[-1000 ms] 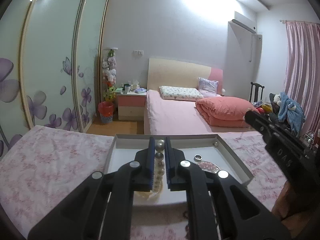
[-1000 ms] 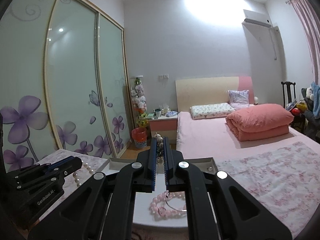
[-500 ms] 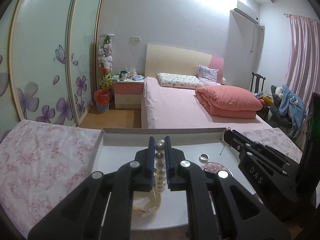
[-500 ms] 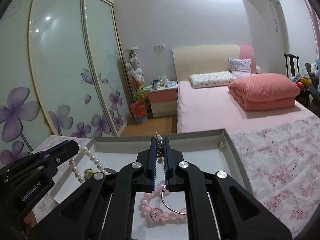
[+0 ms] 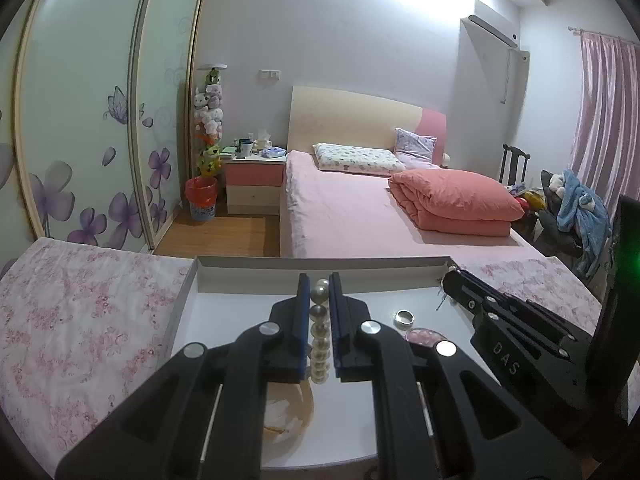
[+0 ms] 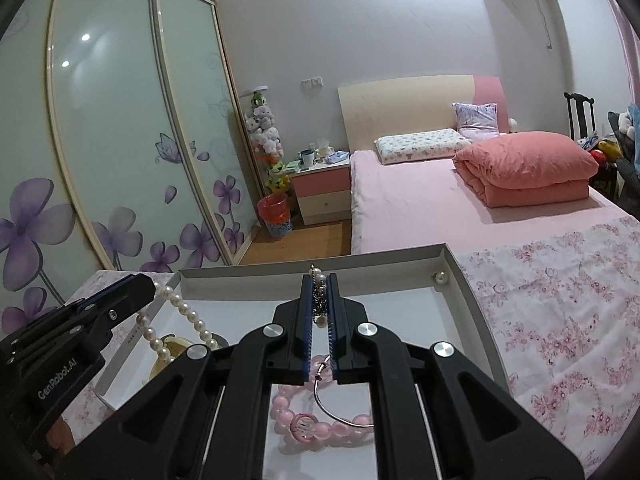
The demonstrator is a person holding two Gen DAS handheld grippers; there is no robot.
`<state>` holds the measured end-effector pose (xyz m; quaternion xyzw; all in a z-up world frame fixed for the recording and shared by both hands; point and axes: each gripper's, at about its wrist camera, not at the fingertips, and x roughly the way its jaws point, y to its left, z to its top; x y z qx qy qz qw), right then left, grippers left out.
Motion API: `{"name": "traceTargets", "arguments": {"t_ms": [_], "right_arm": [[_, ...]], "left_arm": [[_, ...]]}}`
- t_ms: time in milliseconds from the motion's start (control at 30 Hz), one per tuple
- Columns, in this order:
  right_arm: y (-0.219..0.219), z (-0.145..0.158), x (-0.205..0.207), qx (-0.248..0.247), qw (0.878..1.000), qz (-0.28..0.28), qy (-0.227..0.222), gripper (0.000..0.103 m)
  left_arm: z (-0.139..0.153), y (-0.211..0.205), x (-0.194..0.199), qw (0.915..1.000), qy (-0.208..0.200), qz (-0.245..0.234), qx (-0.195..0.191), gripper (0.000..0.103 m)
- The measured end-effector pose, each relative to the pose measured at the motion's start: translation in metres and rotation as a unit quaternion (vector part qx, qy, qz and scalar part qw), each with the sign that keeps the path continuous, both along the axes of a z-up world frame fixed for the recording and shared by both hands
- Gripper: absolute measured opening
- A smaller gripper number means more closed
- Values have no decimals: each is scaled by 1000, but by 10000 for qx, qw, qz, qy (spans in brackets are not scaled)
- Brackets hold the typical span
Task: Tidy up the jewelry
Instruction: 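Open both grippers to drop the necklace and earring into the tray, then grasp the dark red bead necklace with left while right moves toward a pearl stud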
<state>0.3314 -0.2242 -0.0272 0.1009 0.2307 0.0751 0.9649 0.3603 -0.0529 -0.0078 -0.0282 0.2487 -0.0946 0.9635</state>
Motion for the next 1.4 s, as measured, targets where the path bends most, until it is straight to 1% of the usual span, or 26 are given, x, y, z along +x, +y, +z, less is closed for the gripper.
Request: {"name": "traceTargets", "arguments": {"t_ms": [333, 367, 433, 500, 533, 567, 600, 1000, 1133, 1167, 1200, 1267, 1333, 1400], "right_arm": [[2, 0, 0, -64, 10000, -21, 32, 8], [1, -1, 0, -69, 10000, -24, 25, 8], [1, -1, -1, -46, 10000, 12, 17, 13], [1, 0, -2, -59, 10000, -5, -14, 34], [0, 1, -3, -63, 10000, -22, -51, 38], [0, 1, -4, -64, 9999, -38, -78, 39], [-1, 1, -5, -66, 9999, -39, -87, 39], [-7, 2, -13, -127, 9998, -100, -115, 39], [-13, 4, -23, -171, 9998, -62, -106, 39], [-14, 5, -26, -181, 9998, -45, -102, 39], [-17, 6, -32, -212, 9997, -27, -93, 39], [-23, 7, -41, -257, 9996, -19, -63, 39], [-30, 7, -50, -237, 9997, -32, 11, 39], [-36, 5, -61, -202, 9997, -10, 105, 39]], "left_arm": [[1, 0, 5, 10000, 44, 52, -10, 10], [0, 0, 6, 10000, 52, 62, -14, 12], [-1, 1, 7, 10000, 65, 54, -12, 13], [-1, 3, 6, 10000, 72, 64, -15, 20], [-1, 4, 6, 9999, 67, 78, -22, 22], [-1, 5, 5, 9999, 57, 98, -33, 26], [-1, 6, 4, 9999, 54, 114, -40, 27], [-1, 11, -7, 9999, 91, 131, -8, 27], [-3, 14, -17, 9999, 171, 27, -2, 27], [-4, 15, -24, 9998, 195, -49, 27, 30], [-5, 15, -29, 9997, 215, -105, 54, 36], [-10, 13, -41, 9991, 303, -274, 99, 40], [-19, 8, -55, 9969, 512, -579, 146, 43], [-29, 0, -67, 9934, 703, -874, 230, 52]]}}
